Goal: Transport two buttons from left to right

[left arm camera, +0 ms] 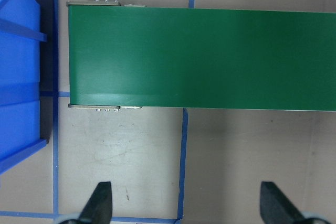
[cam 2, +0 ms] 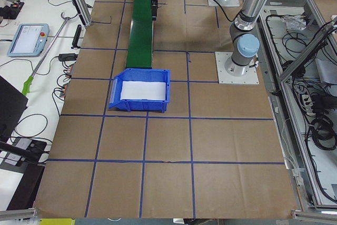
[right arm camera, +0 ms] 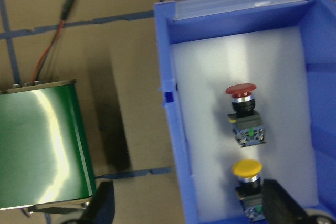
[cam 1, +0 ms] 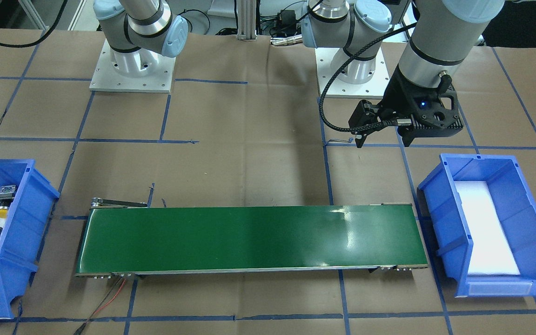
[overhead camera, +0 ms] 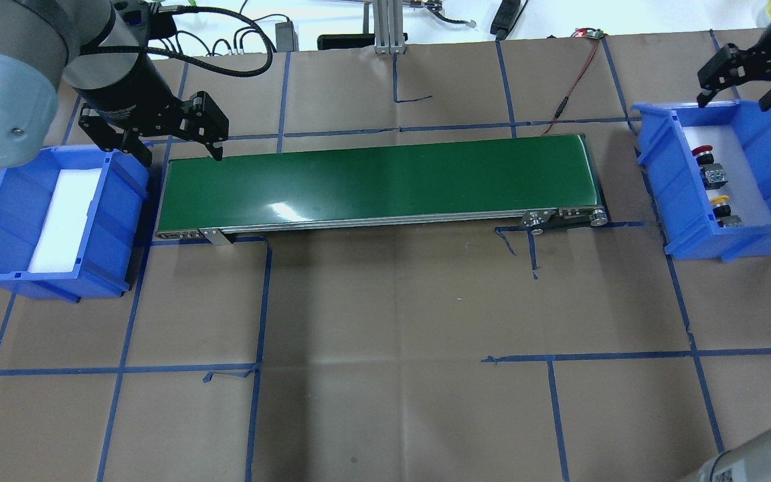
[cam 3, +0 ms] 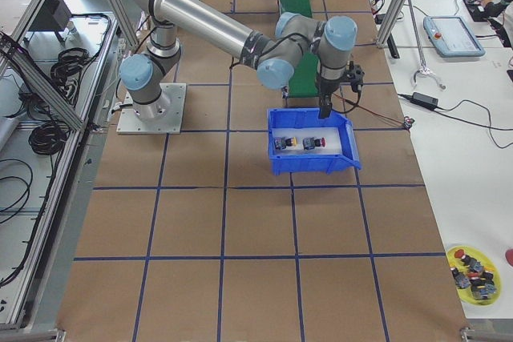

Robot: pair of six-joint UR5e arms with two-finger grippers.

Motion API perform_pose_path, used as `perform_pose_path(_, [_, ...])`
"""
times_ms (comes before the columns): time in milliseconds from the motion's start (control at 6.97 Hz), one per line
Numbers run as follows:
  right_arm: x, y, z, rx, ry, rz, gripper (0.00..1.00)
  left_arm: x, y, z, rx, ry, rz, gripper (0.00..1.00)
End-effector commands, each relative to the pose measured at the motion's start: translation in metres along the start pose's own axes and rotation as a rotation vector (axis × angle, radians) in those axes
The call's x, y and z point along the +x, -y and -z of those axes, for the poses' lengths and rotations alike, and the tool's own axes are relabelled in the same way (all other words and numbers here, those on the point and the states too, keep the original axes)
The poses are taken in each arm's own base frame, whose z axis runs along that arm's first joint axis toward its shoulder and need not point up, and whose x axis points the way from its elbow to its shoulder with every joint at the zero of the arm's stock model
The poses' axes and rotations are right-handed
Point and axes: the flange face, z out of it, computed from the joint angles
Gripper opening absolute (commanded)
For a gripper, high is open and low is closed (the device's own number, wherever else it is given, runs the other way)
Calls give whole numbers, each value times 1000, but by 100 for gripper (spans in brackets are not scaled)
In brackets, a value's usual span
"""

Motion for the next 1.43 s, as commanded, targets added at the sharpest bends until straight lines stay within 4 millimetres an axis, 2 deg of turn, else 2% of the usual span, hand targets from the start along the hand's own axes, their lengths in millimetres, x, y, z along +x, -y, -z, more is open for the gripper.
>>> perform_pose_path(0, [-99, -32, 50, 57, -5, -20, 100, 1, 0, -1, -2, 0, 0, 100])
perform_pose_path(143, [-129, -53, 63, 35, 2, -18, 100, 1, 0, 0, 0, 0, 0, 100])
perform_pose_path(287, [-149, -70, 67, -13, -1, -21, 100, 1, 0, -1, -2, -1, 0, 100])
perform_pose_path(430, [-167, -84, 79, 4, -9, -54, 100, 1, 0, 0, 0, -1, 0, 100])
perform_pose_path(574, [-201, -103, 64, -26, -14, -32, 100, 1, 0, 0, 0, -1, 0, 100])
perform_pose_path(717, [-215, -117, 46, -45, -31, 0, 100, 1, 0, 0, 0, -1, 0, 100])
perform_pose_path(860, [-214, -130, 53, -30, -38, 4, 100, 1, 0, 0, 0, 0, 0, 100])
perform_pose_path(1004, [-213, -149, 72, 3, -32, 6, 100, 1, 0, 0, 0, -1, 0, 100])
perform_pose_path(1291, [-213, -158, 80, 15, -32, 10, 100, 1, 0, 0, 0, -3, 0, 100])
